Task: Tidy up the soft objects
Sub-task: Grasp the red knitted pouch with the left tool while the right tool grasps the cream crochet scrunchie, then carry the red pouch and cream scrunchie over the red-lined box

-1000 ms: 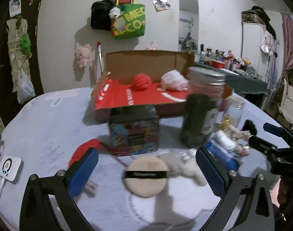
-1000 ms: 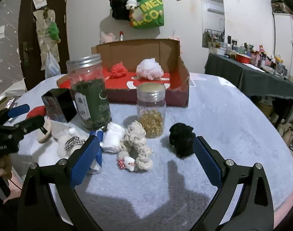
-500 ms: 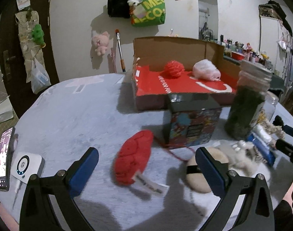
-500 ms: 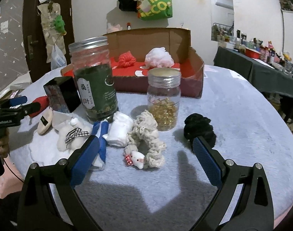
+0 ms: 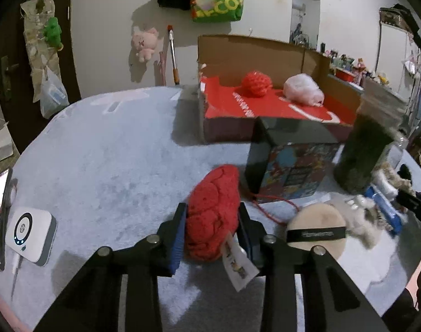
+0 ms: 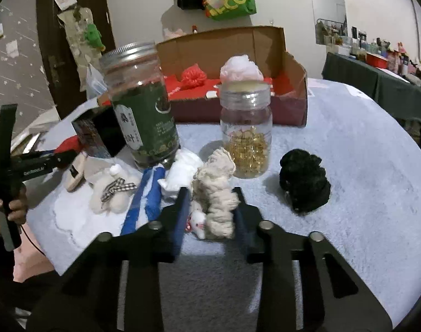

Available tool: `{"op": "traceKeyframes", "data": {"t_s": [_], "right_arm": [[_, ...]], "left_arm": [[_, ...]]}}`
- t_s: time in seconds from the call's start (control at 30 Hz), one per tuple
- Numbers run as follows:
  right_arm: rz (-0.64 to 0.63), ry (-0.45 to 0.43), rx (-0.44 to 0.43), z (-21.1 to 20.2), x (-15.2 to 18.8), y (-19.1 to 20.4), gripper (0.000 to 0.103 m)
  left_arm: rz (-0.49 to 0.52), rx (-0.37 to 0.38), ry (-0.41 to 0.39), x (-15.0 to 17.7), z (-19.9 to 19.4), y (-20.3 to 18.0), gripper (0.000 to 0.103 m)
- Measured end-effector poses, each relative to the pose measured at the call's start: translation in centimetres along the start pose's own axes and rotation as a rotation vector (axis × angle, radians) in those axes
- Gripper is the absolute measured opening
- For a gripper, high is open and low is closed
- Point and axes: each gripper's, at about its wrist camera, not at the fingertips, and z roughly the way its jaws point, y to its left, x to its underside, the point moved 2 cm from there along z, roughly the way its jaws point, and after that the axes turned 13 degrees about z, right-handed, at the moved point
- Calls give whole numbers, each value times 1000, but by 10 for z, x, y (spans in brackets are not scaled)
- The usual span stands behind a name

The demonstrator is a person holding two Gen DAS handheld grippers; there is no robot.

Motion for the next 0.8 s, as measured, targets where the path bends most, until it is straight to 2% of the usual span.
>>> {"op": "traceKeyframes", "data": {"t_s": [0.03, 0.07, 0.23, 0.37, 0.7, 0.8], "right_arm": [[-1, -9, -5, -3, -1, 0, 23], [-2, -19, -8, -6, -2, 1, 15], [-19, -46, -13, -14, -6, 3, 15], [-21, -67, -39, -21, -8, 7, 15], [-33, -108, -75, -35, -18, 13, 15], [-32, -112, -94, -37, -18, 14, 15]], "left_arm": [[5, 1, -13, -1, -4, -2, 35], [10, 4, -28, -3, -9, -4, 35], [33, 39, -95, -10, -32, -20, 35], [55, 69, -118, -13, -41, -35, 34], [66, 76, -177, -18, -63, -47, 34], [82, 130, -196, -20, -68, -56, 34]]}}
